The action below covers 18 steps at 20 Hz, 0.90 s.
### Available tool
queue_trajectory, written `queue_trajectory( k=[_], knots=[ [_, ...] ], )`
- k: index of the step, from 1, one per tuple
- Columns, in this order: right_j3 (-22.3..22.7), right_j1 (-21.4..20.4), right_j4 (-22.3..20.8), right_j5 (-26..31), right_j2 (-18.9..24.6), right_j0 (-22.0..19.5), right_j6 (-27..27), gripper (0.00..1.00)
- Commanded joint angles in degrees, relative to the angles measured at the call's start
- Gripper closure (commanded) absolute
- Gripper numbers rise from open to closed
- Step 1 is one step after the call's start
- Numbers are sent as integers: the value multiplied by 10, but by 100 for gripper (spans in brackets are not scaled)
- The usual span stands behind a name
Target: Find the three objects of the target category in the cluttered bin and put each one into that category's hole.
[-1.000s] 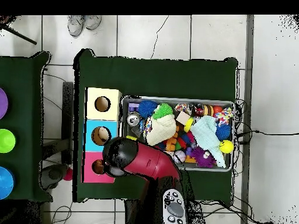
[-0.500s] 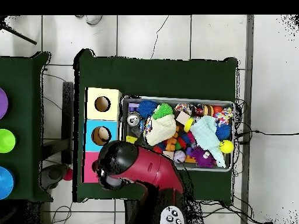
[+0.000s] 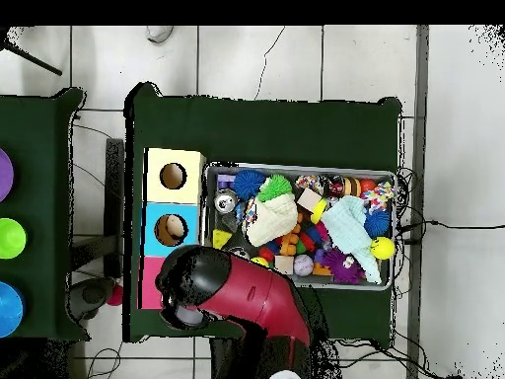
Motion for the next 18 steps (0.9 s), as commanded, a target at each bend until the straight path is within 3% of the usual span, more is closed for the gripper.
queue_trajectory(
  k=[1,9,18],
  knots=[
    [24,56,50,-131,21,8,192,100],
    [47,99,123,-226,59,17,187,100],
    [57,117,162,-247,71,10,165,100]
  ],
)
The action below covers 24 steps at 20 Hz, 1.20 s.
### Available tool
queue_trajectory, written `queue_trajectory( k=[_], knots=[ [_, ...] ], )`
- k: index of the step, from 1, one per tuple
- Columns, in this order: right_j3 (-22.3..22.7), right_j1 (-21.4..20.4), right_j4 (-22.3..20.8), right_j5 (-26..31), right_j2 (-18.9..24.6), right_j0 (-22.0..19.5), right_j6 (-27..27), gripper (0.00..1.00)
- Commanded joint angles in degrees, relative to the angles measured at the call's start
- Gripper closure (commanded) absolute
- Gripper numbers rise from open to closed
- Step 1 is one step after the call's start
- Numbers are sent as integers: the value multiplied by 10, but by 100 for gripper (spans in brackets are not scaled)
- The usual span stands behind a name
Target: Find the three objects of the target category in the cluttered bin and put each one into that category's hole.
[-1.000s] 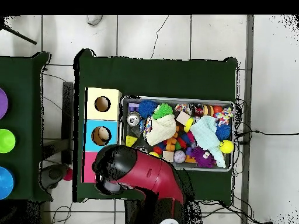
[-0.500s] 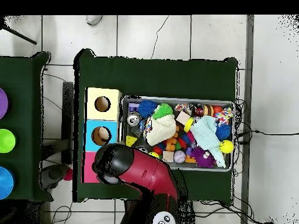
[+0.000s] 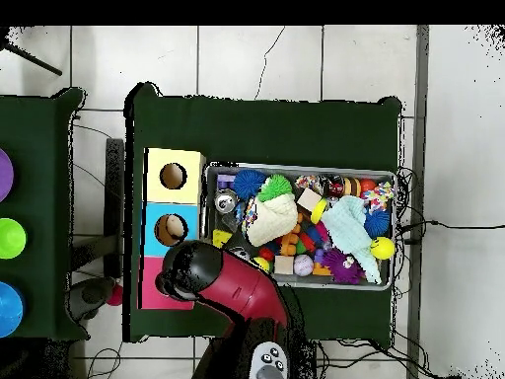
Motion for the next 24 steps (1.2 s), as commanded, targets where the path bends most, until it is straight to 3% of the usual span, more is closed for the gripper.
queue_trajectory(
  k=[1,17,24],
  knots=[
    [35,37,45,-10,52,-4,167,100],
    [27,30,21,73,21,13,187,100],
    [36,25,36,83,27,18,197,100]
  ],
)
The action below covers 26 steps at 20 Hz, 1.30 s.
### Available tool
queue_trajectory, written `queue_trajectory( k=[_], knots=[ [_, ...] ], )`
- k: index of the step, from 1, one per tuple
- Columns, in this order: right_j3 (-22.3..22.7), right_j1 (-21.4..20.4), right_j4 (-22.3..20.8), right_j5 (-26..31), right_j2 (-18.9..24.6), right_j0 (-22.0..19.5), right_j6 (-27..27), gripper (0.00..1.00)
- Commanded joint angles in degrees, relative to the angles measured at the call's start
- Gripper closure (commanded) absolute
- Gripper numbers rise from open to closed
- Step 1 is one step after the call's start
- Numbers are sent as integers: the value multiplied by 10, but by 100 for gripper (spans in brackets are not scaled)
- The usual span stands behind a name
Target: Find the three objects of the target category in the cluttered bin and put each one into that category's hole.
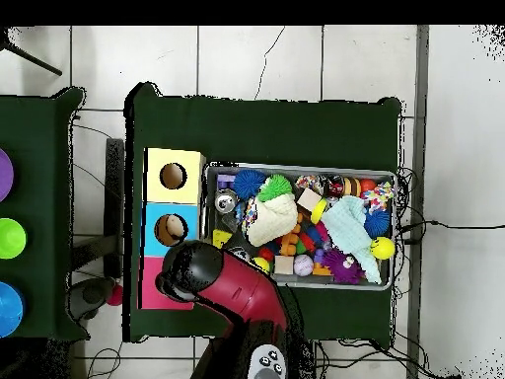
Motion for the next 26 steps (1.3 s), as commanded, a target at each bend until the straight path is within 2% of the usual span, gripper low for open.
queue_trajectory(
  k=[1,4,14,21,26],
  knots=[
    [36,27,28,64,39,12,199,100],
    [29,39,32,60,43,10,199,100],
    [50,35,58,29,62,31,215,100],
    [70,13,70,38,62,53,234,100],
    [87,-1,68,39,62,62,221,100]
  ],
)
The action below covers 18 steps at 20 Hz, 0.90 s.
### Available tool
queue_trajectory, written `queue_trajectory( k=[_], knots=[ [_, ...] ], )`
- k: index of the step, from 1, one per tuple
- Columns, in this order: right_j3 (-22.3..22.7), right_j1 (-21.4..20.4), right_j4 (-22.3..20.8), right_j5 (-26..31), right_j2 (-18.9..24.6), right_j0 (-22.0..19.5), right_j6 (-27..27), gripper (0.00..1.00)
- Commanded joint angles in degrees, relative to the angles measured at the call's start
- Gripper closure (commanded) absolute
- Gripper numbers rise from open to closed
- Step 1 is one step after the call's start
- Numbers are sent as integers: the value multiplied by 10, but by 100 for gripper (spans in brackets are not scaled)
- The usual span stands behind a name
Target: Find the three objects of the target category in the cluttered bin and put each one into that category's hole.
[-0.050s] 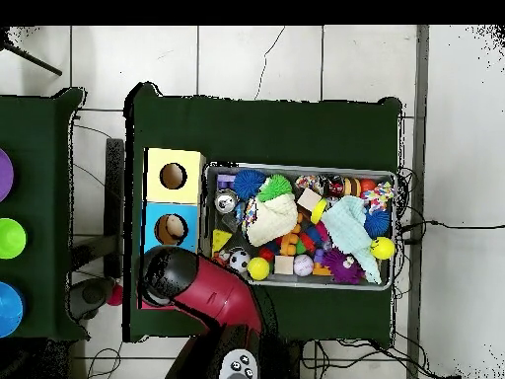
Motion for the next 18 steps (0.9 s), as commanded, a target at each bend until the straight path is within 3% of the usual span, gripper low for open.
queue_trajectory(
  k=[1,7,14,18],
  knots=[
    [76,1,23,40,54,12,145,100],
    [66,9,-45,66,25,-1,98,100],
    [62,23,-64,32,17,-7,89,100],
    [61,20,-44,-2,22,-6,104,100]
  ],
)
